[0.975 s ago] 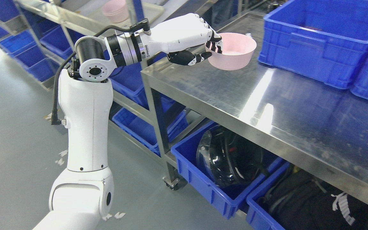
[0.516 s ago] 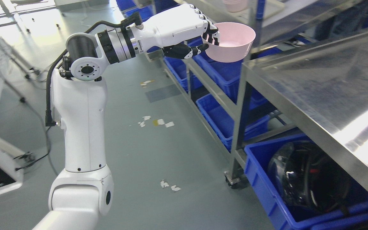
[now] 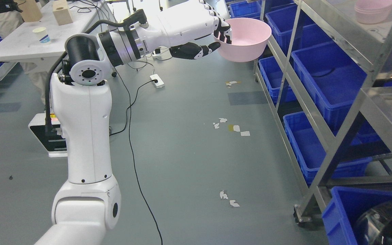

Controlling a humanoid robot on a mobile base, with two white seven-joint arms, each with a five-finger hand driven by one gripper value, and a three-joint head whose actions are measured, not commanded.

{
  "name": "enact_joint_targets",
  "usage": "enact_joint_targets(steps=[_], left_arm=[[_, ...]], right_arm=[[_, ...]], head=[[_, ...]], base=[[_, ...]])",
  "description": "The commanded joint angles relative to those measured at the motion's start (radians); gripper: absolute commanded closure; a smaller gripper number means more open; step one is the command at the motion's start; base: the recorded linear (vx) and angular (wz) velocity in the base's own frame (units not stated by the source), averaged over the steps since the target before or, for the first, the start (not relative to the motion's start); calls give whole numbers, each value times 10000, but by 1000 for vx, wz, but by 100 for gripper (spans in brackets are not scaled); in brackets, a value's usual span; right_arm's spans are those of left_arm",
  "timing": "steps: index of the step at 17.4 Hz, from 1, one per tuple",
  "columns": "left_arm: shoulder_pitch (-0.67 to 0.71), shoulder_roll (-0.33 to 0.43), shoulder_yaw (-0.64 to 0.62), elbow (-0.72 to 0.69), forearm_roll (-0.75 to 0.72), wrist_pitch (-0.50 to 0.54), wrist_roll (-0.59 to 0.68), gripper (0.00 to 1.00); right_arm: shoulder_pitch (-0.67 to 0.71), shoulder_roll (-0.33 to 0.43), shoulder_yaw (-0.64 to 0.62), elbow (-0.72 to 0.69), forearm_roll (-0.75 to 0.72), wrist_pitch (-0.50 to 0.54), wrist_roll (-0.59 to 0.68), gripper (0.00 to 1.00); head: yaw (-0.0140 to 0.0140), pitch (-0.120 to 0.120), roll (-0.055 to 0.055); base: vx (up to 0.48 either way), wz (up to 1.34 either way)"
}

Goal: Stack pink IKEA bowl on shelf middle layer
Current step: 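Hold the pink bowl raised in the left hand while turning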

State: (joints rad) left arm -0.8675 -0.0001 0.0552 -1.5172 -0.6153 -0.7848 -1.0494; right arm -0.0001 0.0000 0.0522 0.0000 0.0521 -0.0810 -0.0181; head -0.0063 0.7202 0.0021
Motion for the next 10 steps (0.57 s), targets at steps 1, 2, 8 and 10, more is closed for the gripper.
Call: enact_joint_targets(steps=[1,2,8,10], left_arm=[[23,176,93,-137,1,-6,17,99],[38,176,93,-137,1,-6,17,99],[23,176,108,-137,1,-6,17,99],[38,176,108,-137,1,-6,17,99]], right_arm=[[47,-175,0,-175,0,-3,-3,0],[32,-175,0,-175,0,-3,-3,0],[32,-175,0,-175,0,-3,-3,0],[32,-175,0,-175,0,-3,-3,0]], head=[[0,0,0],[0,0,0],[0,0,0],[0,1,0]], base=[[164,363],[164,363],[246,228],[300,161]])
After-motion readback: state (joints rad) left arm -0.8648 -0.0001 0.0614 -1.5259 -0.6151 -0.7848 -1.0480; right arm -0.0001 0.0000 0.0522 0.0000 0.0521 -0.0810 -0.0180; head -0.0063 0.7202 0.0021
